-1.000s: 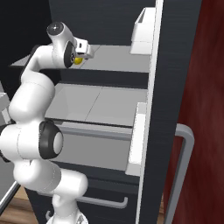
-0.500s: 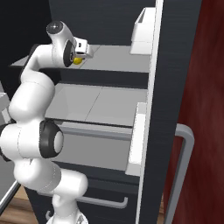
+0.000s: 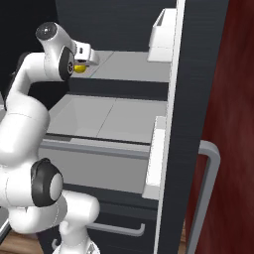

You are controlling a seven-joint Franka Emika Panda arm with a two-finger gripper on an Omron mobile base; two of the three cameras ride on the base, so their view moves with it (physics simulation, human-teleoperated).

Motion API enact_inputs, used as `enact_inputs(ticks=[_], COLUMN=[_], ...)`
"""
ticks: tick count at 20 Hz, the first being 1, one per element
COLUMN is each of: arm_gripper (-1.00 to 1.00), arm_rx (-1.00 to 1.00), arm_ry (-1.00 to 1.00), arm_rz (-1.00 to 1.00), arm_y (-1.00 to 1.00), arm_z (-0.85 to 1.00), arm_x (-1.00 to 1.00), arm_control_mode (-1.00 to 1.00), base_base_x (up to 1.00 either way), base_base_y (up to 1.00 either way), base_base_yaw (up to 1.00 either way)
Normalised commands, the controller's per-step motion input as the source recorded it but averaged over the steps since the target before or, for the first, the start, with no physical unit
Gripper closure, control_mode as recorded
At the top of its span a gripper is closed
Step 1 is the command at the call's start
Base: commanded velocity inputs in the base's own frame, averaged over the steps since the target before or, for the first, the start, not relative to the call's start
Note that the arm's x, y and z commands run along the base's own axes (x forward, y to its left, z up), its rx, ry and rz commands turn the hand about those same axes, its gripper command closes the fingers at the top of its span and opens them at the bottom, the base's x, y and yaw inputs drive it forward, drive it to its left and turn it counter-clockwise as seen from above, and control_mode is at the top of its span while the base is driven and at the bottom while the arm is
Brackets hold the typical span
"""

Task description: Retrieve a lemon from the fridge and place it on the cutting board with the fish.

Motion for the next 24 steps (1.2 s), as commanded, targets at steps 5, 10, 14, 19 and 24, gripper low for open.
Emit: enact_inputs(ticks=[5, 10, 14, 19, 24], arm_gripper=[1.00, 1.00, 1.00, 1.00, 1.00], arm_rx=[0.00, 0.00, 0.00, 0.01, 0.07], arm_ry=[0.02, 0.17, 0.15, 0.00, 0.06], arm_rz=[-0.08, -0.08, 0.00, 0.00, 0.00], arm_y=[-0.16, -0.35, -0.29, -0.23, -0.02], arm_z=[0.35, 0.29, -0.03, -0.58, -0.54], arm_x=[-1.00, -0.96, -0.98, -0.85, -0.57], arm_control_mode=[-1.00, -1.00, -1.00, -1.00, -1.00], base_base_x=[0.00, 0.00, 0.00, 0.00, 0.00], base_base_y=[0.00, 0.00, 0.00, 0.00, 0.00], base_base_yaw=[0.00, 0.00, 0.00, 0.00, 0.00])
